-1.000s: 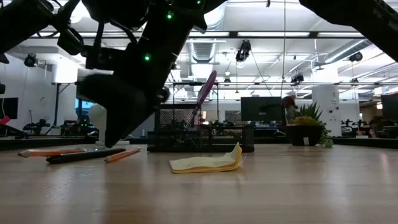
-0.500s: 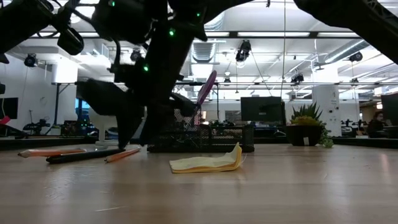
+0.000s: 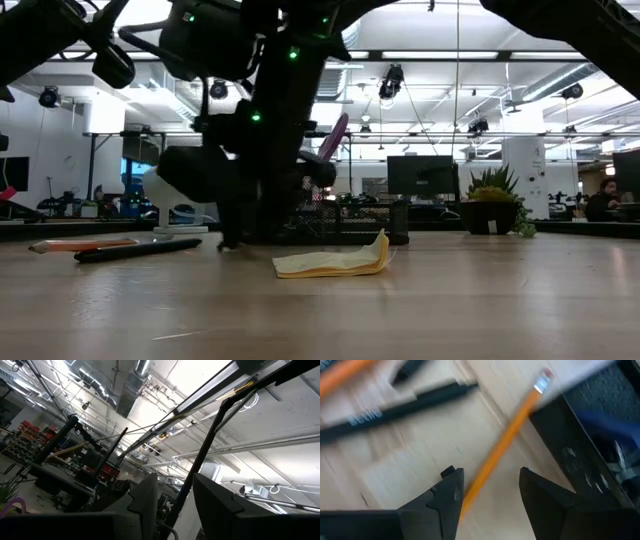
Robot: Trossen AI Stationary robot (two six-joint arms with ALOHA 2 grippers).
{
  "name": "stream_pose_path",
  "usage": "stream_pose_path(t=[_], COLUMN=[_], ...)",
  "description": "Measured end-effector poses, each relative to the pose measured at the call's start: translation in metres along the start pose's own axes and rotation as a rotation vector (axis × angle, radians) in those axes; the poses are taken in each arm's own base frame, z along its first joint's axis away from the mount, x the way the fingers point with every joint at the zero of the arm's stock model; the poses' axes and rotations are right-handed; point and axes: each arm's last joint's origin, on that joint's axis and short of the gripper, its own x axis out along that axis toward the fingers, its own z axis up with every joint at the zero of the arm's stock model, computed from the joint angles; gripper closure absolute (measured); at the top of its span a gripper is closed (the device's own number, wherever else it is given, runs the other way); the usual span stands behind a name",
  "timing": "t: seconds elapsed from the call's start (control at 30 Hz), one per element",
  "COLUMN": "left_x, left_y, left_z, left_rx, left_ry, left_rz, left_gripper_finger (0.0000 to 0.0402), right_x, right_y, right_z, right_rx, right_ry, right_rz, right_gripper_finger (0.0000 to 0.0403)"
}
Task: Pick and place office supplies into organizer
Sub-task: Put the right orange pencil into the black desk organizer
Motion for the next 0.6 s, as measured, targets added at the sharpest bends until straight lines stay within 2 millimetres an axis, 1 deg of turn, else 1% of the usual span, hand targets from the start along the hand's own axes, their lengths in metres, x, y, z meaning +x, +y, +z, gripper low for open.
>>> stream_pose_path(t=[0.13, 0.3, 0.43, 0.6], left_x=[0.0, 0.0, 0.0, 0.0], left_y=[0.0, 0.0, 0.0, 0.0], left_z=[0.0, 0.0, 0.0, 0.0], left_rx=[0.0, 0.0, 0.0, 0.0], left_ry=[0.0, 0.0, 0.0, 0.0], left_rz=[0.0, 0.0, 0.0, 0.0], left_gripper_finger=[0.0292, 0.0292, 0.0292, 0.0292], right_x=[-0.001, -0.0003, 0.0007, 0.0024], right_y=[-0.0029, -0.0023, -0.0032, -0.0062], right_z=[-0.0049, -0.0055, -0.0056, -0.0026], right_rx=[0.042, 0.062, 0.065, 0.077], right_ry=[0.064, 0.089, 0.127, 0.169], right_rz=[-0.012, 0.012, 0.042, 0.085], right_gripper_finger=[0.0236, 0.0271, 0.0311, 0.0372])
